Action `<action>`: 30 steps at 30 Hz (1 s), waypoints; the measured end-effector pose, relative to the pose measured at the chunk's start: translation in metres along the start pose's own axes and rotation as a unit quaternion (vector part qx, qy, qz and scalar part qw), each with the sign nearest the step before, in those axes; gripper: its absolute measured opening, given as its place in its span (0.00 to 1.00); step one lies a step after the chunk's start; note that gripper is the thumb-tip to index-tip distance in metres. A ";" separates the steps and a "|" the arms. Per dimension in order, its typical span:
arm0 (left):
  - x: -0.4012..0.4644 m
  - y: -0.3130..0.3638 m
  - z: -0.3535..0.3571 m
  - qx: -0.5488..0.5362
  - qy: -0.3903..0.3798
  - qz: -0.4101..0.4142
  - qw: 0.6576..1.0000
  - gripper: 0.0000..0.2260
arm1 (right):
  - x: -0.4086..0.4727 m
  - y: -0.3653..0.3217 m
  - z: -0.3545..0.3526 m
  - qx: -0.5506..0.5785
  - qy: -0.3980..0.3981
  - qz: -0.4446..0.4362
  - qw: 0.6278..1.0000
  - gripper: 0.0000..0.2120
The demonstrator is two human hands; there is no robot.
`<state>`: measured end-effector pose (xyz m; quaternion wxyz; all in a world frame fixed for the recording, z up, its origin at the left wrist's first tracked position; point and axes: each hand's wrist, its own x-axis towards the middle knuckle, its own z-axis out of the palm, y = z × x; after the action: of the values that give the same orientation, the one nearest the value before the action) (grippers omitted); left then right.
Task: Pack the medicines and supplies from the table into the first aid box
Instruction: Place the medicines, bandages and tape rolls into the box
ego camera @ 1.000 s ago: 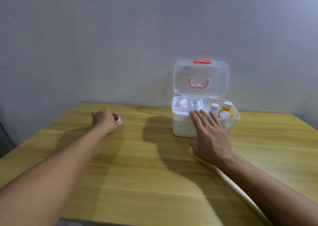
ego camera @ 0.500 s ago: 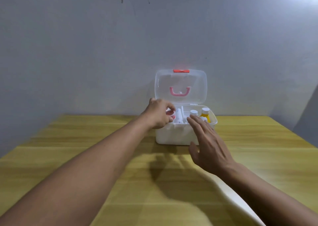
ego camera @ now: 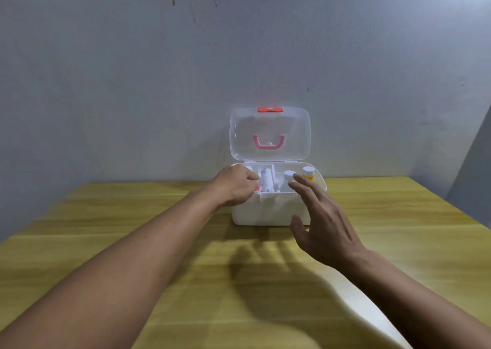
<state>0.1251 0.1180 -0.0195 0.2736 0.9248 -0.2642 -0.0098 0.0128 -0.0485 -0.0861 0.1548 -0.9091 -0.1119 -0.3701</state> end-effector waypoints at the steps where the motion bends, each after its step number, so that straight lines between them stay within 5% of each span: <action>1: 0.000 -0.001 0.001 -0.003 0.011 -0.004 1.000 0.07 | 0.001 0.000 0.001 0.002 0.002 0.003 1.000 0.28; 12: 0.008 -0.001 0.001 -0.039 -0.010 0.009 0.999 0.11 | 0.017 0.006 -0.003 0.024 -0.001 0.041 0.999 0.26; 18: 0.019 -0.015 0.016 0.126 -0.067 -0.011 0.990 0.24 | 0.087 0.015 -0.011 -0.002 -0.004 0.103 0.995 0.25; 30: 0.022 -0.024 0.028 0.177 -0.044 0.026 0.983 0.31 | 0.216 0.057 0.016 -0.127 -0.126 0.132 0.975 0.29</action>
<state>0.1508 0.1106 -0.0528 0.0943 0.9501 -0.2974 0.0033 0.1929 -0.0763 0.0444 0.0703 -0.9675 0.0388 -0.2399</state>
